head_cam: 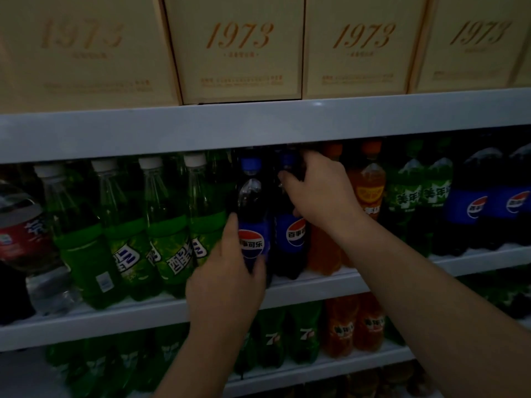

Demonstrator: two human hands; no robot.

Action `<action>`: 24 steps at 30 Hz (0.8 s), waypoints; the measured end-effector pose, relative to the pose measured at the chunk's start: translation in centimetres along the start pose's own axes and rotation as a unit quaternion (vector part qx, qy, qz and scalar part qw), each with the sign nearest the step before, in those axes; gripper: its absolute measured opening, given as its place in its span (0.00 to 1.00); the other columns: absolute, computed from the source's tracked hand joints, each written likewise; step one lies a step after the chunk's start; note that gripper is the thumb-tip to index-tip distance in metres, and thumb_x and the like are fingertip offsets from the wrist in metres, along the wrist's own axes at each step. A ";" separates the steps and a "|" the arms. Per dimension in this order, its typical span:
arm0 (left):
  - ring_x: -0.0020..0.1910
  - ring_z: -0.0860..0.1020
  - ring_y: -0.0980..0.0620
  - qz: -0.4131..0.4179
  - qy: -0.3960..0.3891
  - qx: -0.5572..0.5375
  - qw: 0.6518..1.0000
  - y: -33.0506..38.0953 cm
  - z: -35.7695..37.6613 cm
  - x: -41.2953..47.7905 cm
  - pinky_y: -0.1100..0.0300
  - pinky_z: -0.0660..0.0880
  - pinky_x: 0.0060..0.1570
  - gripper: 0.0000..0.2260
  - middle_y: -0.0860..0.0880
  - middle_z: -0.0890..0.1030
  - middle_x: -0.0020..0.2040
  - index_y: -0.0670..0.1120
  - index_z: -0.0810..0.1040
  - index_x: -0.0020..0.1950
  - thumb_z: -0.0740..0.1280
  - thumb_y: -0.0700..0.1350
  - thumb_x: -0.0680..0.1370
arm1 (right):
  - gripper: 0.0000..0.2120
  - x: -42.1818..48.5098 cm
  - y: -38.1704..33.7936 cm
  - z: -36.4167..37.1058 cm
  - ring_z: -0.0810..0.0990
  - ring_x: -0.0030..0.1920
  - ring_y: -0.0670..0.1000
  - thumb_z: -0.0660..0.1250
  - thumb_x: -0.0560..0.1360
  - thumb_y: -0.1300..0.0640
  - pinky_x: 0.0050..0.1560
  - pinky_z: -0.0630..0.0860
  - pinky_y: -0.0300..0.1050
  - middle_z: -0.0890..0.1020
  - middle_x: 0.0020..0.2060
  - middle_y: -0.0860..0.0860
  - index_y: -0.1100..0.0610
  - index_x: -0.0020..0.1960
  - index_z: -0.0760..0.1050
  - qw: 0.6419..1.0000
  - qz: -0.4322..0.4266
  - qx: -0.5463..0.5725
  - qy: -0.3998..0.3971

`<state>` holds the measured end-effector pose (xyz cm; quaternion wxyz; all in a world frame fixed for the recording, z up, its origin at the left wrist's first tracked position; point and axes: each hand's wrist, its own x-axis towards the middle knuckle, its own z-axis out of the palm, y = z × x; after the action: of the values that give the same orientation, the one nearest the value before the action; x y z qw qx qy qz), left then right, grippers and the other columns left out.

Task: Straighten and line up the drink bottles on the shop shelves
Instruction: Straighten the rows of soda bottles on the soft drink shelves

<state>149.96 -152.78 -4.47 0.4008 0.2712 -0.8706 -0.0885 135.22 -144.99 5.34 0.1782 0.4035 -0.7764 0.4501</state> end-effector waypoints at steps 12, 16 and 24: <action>0.53 0.78 0.53 -0.111 -0.060 0.002 0.992 -1.0 4.2 -3.1 0.59 0.75 0.46 0.30 0.52 0.77 0.62 0.52 0.64 0.73 0.65 0.61 0.75 | 0.18 -0.6 -0.2 0.4 0.82 0.44 0.54 0.70 0.73 0.50 0.41 0.81 0.54 0.81 0.50 0.52 0.54 0.60 0.73 0.998 0.014 0.046 0.044; 0.48 0.80 0.48 -0.120 -0.049 -0.032 0.991 -0.8 4.5 -3.0 0.55 0.76 0.40 0.28 0.48 0.79 0.58 0.47 0.72 0.67 0.72 0.57 0.71 | 0.18 -0.7 0.0 0.4 0.82 0.43 0.53 0.71 0.72 0.50 0.41 0.81 0.53 0.81 0.49 0.51 0.53 0.60 0.72 0.997 0.011 0.051 0.051; 0.34 0.80 0.45 -0.102 0.018 -0.024 0.994 -0.2 5.6 -2.8 0.56 0.74 0.27 0.25 0.43 0.81 0.47 0.41 0.78 0.56 0.80 0.51 0.65 | 0.19 -1.0 0.1 0.3 0.82 0.42 0.55 0.70 0.73 0.50 0.44 0.80 0.54 0.81 0.51 0.52 0.54 0.61 0.72 0.998 -0.014 0.042 0.053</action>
<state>147.31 -151.76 -10.07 0.4114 0.3507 -0.8287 -0.1453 135.79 -144.74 4.56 0.2081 0.3974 -0.7405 0.5005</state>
